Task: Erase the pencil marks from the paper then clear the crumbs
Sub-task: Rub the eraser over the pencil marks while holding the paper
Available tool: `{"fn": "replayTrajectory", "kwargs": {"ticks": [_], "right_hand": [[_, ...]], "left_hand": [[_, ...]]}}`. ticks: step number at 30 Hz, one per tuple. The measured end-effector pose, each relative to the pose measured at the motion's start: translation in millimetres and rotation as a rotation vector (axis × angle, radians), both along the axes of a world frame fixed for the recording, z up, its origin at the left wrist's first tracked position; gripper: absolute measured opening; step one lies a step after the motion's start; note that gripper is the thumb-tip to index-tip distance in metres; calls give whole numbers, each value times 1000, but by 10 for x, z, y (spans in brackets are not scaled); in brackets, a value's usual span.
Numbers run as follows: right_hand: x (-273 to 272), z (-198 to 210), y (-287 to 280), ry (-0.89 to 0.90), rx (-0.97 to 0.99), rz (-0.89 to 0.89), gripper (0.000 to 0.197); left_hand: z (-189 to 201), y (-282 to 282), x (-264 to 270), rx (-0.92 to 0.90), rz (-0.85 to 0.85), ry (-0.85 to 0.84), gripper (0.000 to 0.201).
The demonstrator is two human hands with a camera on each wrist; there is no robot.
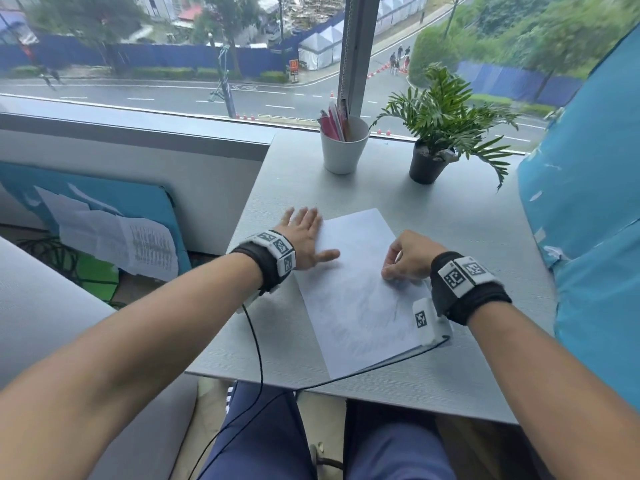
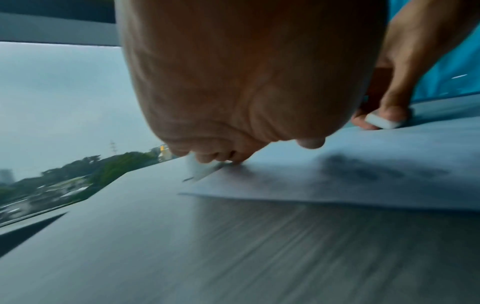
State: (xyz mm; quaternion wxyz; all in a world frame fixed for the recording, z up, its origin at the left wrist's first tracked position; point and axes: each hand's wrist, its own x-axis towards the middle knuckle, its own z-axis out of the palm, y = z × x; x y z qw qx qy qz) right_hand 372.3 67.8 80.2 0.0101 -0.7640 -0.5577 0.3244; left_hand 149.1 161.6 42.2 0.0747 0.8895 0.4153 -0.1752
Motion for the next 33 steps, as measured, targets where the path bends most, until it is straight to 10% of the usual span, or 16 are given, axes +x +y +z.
{"fn": "replayTrajectory", "kwargs": {"ticks": [6, 15, 26, 33], "right_hand": [[-34, 31, -52, -28, 29, 1, 12], [-21, 27, -68, -17, 35, -10, 10], [-214, 93, -70, -172, 93, 141, 11], [-829, -10, 230, 66, 306, 319, 11]], "left_hand": [[-78, -428, 457, -226, -416, -152, 93], [71, 32, 20, -8, 150, -82, 107], [-134, -748, -392, -181, 158, -231, 156], [-82, -707, -364, -178, 158, -147, 163]]}}
